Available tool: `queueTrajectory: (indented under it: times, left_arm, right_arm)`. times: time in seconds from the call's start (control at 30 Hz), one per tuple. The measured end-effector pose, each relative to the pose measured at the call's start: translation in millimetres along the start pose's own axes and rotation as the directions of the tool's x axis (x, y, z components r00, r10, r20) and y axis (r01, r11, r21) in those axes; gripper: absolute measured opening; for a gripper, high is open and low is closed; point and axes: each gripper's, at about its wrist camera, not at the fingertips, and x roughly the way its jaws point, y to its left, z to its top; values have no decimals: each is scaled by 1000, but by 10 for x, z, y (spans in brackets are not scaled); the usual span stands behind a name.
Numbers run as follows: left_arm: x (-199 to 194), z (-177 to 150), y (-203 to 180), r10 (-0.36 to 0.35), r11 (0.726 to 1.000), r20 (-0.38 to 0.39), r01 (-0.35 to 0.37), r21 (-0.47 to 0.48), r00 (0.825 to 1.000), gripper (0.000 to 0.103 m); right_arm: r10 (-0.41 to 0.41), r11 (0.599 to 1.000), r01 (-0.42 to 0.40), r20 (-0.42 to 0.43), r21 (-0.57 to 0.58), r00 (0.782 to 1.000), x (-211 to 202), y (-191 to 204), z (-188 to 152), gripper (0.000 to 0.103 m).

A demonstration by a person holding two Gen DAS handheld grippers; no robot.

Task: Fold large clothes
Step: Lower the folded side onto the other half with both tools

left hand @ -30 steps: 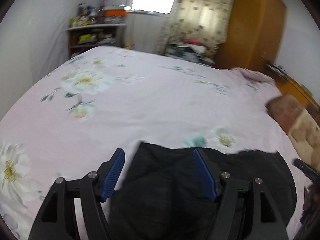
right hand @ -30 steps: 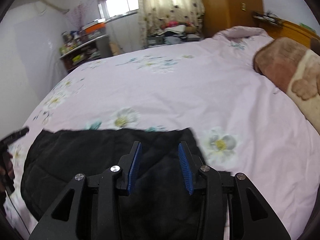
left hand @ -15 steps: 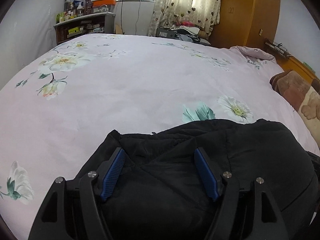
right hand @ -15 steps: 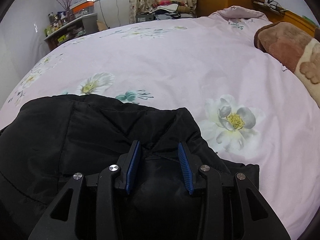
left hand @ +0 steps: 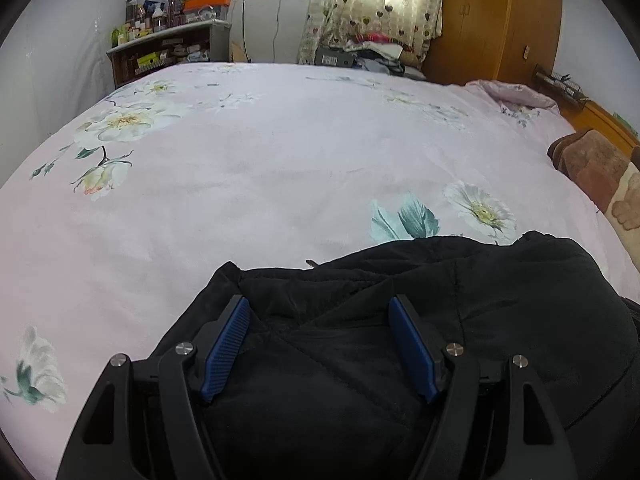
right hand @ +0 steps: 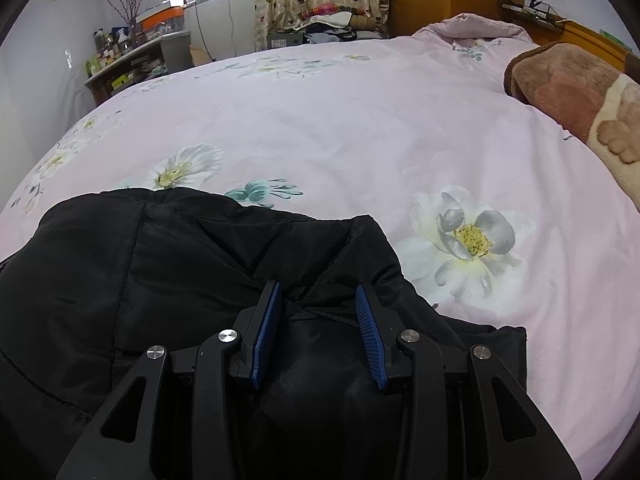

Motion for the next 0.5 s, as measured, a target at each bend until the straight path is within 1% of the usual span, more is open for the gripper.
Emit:
queueTrajectory:
  times: [0.07,0.1,0.17,0.2,0.23,0.3,0.33,0.37,0.4,0.43,0.47,0.5]
  left_arm:
    - [-107,97,-25,8,1000,-29,-8,19,1000,72]
    - [-194,134,-40,4,1000,-28,-4,21,1000,72]
    - [-449,206,-106,-11,999,10,11,30,1000,71]
    - [-579,232,-161,-35,999,40,33,36,999,70]
    - [-726,245,-255,-76,996,71,73,42,995,70]
    - [-861,225,-460,-148,988,93,143,53,985,70]
    - [-861,195,-623,-187,981,83,181,71,979,70]
    - [-817,166,-760,-210,975,69,204,93,975,70]
    - [-737,126,-881,-216,971,51,209,116,975,70]
    - [-576,61,-1006,-203,970,10,199,140,979,71]
    - [-406,-9,-1073,-181,971,-33,184,154,983,71]
    - [-286,-64,-1078,-168,974,-48,173,148,985,72]
  right_arm:
    - [-20,1000,20,-36,-2,999,-97,16,90,39]
    - [-28,1000,28,-36,-6,999,-167,38,123,39]
    - [-21,1000,21,10,-7,1000,-450,94,205,39]
    - [1,1000,-1,44,-2,999,-618,143,238,39]
    - [17,1000,-17,66,-1,998,-714,186,252,39]
    - [81,997,-80,119,-13,990,-943,388,235,41]
    - [106,994,-104,121,-19,987,-956,472,213,41]
    - [143,990,-140,105,-29,984,-922,608,178,41]
    - [157,987,-154,89,-37,984,-869,677,161,41]
    - [157,986,-154,59,-57,986,-746,791,119,41]
    - [136,988,-133,39,-78,990,-616,860,78,41]
    - [122,989,-118,35,-94,992,-536,885,52,41]
